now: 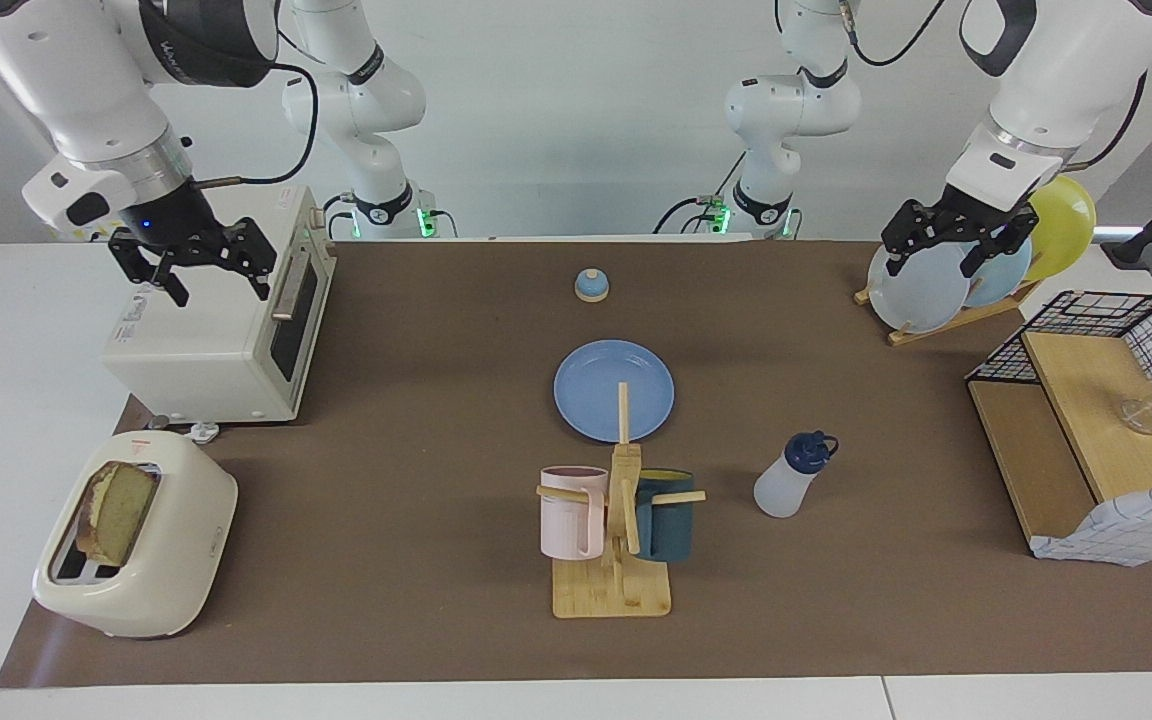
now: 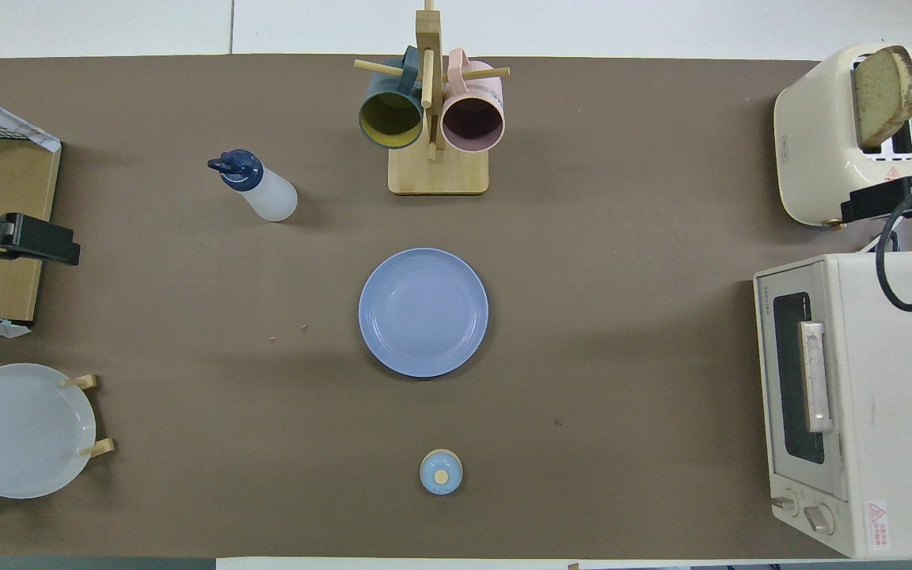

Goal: Put bread on plate and add seasoning

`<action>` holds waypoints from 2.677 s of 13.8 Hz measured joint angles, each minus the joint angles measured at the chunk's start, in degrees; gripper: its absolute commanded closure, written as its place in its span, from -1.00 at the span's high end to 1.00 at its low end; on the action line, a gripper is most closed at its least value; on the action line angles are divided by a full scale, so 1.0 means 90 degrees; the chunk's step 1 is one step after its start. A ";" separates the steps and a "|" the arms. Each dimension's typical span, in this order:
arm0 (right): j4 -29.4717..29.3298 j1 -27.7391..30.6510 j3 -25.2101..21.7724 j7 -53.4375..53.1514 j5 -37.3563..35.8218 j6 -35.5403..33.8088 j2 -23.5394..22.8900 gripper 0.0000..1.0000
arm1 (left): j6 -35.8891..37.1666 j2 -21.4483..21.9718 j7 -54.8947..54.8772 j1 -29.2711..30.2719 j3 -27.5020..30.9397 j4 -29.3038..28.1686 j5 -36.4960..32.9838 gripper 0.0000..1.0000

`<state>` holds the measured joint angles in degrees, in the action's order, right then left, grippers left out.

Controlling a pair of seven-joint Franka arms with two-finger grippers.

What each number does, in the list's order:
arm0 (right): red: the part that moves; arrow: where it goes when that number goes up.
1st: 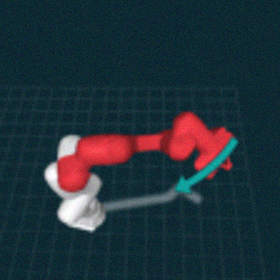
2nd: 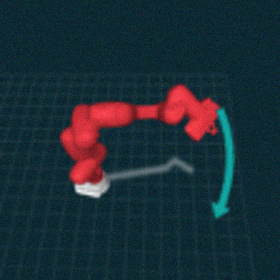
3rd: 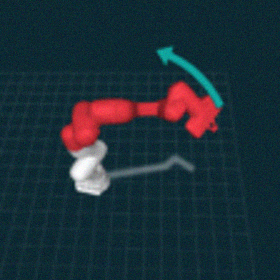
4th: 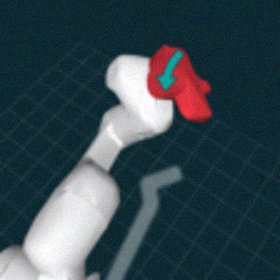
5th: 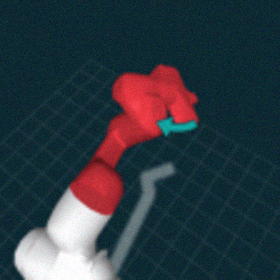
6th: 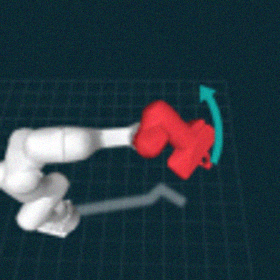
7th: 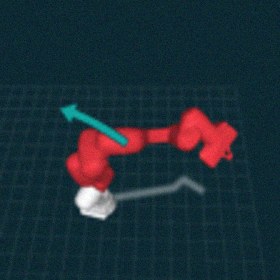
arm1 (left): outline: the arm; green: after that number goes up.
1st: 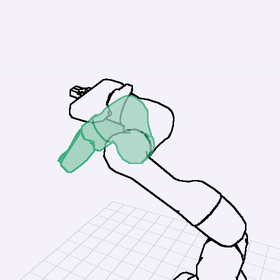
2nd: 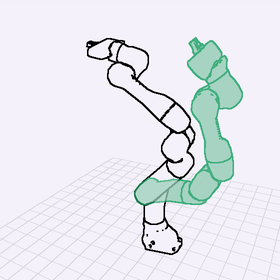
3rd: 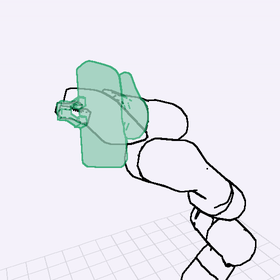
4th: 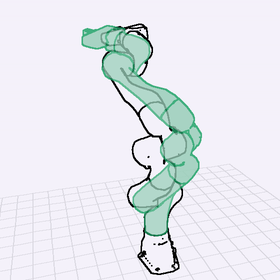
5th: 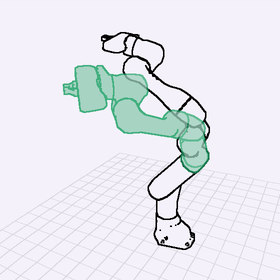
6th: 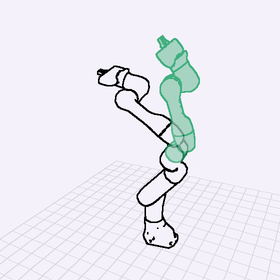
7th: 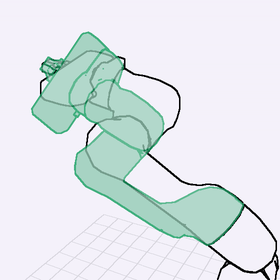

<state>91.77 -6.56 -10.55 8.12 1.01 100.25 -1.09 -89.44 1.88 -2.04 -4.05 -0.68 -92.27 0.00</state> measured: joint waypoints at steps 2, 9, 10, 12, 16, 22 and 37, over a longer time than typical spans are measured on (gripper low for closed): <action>0.0066 0.0009 -0.0064 0.0072 -0.0011 0.0821 -0.0068 1.00 | -0.0002 0.0015 -0.0004 -0.0009 -0.0018 -0.0023 0.0000 1.00; 0.0386 0.0428 -0.0233 0.0365 -0.0420 0.2875 -0.0734 1.00 | -0.1711 0.0449 0.0001 -0.0342 -0.0084 -0.1317 0.0000 1.00; 0.0392 0.0520 -0.0237 0.0414 -0.0431 0.3191 -0.0906 1.00 | -0.2016 0.0582 0.0001 -0.0373 -0.0089 -0.1622 0.0000 1.00; 0.0406 0.0635 -0.0239 0.0417 -0.0505 0.3783 -0.1225 1.00 | -0.2421 0.0781 0.0001 -0.0457 -0.0090 -0.2048 0.0000 1.00; 0.0405 0.0852 -0.0241 0.0420 -0.0523 0.4623 -0.1792 1.00 | -0.3626 0.0932 0.0055 -0.0871 -0.0099 -0.2880 0.0000 1.00; 0.0396 0.0777 -0.0217 0.0421 -0.0524 0.5008 -0.1983 0.73 | -0.6297 0.0934 0.0225 -0.1091 -0.0108 -0.4530 0.0000 1.00; 0.0024 0.0631 -0.0147 0.0911 -0.0530 0.4648 -0.2050 0.21 | -1.2090 -0.1209 0.1123 -0.1619 -0.0139 -0.5946 0.0755 1.00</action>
<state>91.98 -0.88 -11.87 16.31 -3.76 142.09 -19.54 -198.25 -9.00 8.07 -18.62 -1.93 -145.78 6.79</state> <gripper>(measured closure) 0.366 0.000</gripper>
